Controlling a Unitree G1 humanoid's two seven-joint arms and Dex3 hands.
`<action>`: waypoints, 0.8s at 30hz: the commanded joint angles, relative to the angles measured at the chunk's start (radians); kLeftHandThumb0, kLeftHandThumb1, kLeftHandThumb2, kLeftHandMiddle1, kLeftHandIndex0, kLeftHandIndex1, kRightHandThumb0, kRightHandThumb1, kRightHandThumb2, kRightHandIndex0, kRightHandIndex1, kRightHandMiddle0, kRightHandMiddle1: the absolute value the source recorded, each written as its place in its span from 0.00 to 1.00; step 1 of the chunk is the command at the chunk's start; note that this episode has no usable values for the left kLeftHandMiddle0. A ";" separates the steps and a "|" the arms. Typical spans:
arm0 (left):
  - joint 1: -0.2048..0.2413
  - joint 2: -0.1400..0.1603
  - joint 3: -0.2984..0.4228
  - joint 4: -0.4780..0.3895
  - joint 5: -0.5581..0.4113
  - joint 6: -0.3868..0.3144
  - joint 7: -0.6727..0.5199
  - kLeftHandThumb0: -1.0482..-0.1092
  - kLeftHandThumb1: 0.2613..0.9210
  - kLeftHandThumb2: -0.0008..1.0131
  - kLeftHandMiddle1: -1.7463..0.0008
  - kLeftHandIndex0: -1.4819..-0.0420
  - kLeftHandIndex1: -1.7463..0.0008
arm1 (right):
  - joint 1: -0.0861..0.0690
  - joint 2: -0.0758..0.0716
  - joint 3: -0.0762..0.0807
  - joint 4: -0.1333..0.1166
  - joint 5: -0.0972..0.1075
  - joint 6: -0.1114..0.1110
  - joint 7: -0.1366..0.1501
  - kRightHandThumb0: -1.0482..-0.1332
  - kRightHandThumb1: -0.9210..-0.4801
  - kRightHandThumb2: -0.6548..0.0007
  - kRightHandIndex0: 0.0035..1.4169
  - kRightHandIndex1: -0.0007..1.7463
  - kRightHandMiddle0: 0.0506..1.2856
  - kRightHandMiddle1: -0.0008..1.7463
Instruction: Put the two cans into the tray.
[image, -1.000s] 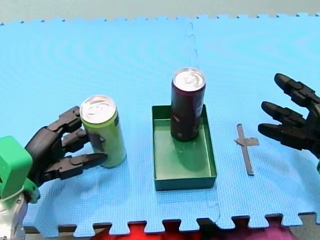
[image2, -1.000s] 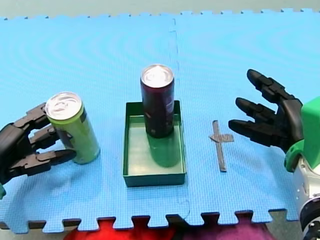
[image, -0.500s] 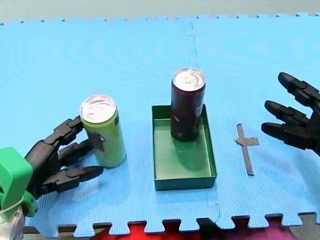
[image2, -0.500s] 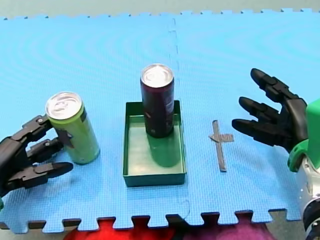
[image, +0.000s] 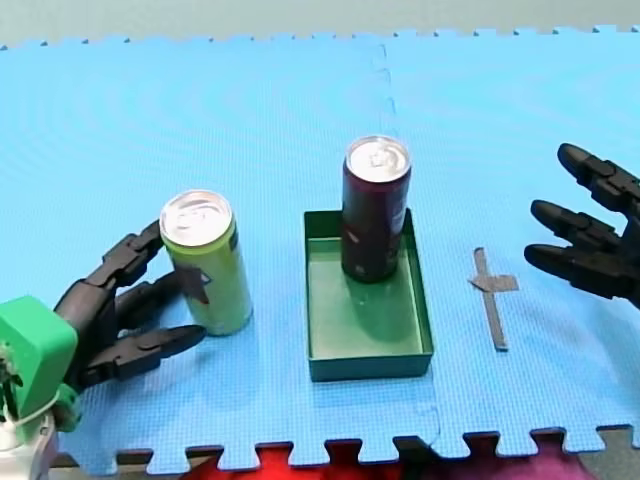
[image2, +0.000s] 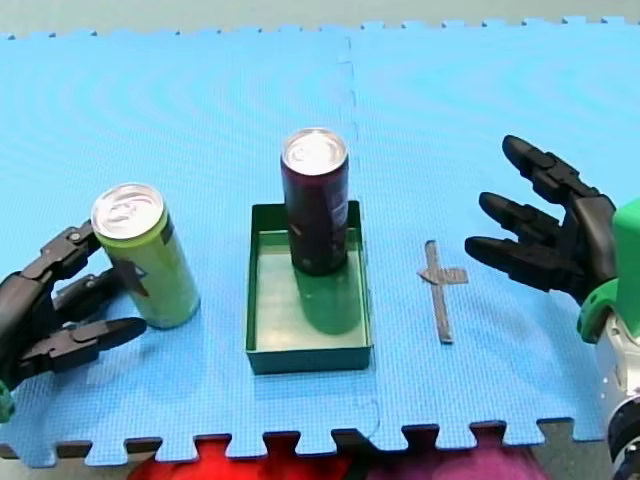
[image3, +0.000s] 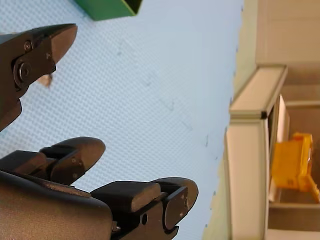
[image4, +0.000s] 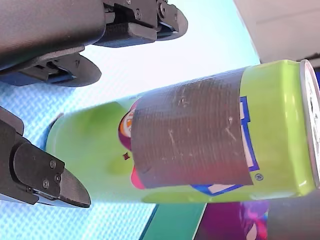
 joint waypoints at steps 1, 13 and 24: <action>-0.006 -0.006 -0.006 0.009 0.014 -0.006 0.032 0.00 0.72 0.01 1.00 0.95 1.00 | 0.004 -0.010 0.002 -0.002 -0.001 -0.007 0.000 0.25 0.58 1.00 0.37 0.00 0.25 0.00; -0.006 -0.040 0.000 -0.002 0.014 -0.016 0.099 0.00 0.61 0.00 1.00 0.96 1.00 | 0.001 -0.012 0.001 0.000 0.001 -0.003 0.001 0.24 0.58 1.00 0.36 0.00 0.24 0.00; -0.014 -0.039 0.000 -0.025 -0.001 0.013 0.067 0.04 0.56 0.00 1.00 0.96 1.00 | -0.001 -0.011 0.000 0.001 0.002 -0.002 -0.005 0.24 0.59 1.00 0.36 0.00 0.24 0.00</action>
